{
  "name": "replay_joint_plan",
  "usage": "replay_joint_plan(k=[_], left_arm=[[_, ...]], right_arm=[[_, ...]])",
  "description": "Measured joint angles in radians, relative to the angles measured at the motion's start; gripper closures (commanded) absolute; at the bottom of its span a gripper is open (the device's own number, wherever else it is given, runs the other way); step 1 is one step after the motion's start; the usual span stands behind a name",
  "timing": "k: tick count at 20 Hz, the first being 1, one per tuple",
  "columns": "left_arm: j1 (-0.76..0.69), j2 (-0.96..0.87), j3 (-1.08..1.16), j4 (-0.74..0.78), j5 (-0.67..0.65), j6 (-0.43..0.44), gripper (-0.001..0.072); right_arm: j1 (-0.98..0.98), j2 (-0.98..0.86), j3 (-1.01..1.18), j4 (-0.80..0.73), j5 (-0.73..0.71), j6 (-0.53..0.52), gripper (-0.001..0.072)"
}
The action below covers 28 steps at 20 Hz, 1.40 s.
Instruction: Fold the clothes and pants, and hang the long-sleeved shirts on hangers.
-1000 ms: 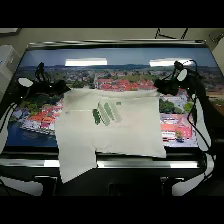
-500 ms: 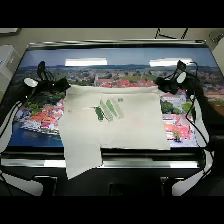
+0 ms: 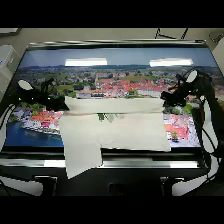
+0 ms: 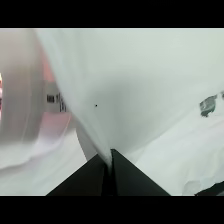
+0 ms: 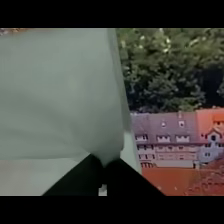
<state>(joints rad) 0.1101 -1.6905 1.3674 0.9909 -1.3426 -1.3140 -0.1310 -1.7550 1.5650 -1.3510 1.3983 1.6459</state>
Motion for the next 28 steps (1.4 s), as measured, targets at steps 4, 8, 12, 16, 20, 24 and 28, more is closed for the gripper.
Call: replay_joint_plan(k=[4,8,12,16,20,24,28], left_arm=[[-0.022,0.002,-0.044,0.036,-0.025,-0.015,0.0686],[-0.020,0.002,-0.054,0.056,-0.035,-0.024,0.0686],[-0.006,0.002,-0.056,0.073,-0.032,-0.024,0.0686],[0.003,-0.003,-0.057,0.093,-0.019,-0.022,0.0685],[-0.001,-0.014,-0.062,0.104,-0.008,-0.031,0.0179],[0.035,0.003,-0.024,0.104,-0.082,-0.048,0.0147],[0.117,0.112,-0.075,0.126,-0.191,-0.038,0.0152]], right_arm=[[0.000,0.002,-0.061,-0.015,0.053,-0.016,0.0672],[-0.001,0.003,-0.081,-0.021,0.089,-0.042,0.0672],[-0.001,0.003,-0.086,-0.035,0.105,-0.053,0.0672],[-0.001,0.003,-0.088,-0.042,0.114,-0.057,0.0671],[-0.001,0.003,-0.088,-0.021,0.117,-0.050,0.0268],[-0.022,0.026,-0.079,0.005,0.166,-0.067,0.0150],[-0.132,0.104,-0.121,0.005,0.257,-0.075,0.0150]])
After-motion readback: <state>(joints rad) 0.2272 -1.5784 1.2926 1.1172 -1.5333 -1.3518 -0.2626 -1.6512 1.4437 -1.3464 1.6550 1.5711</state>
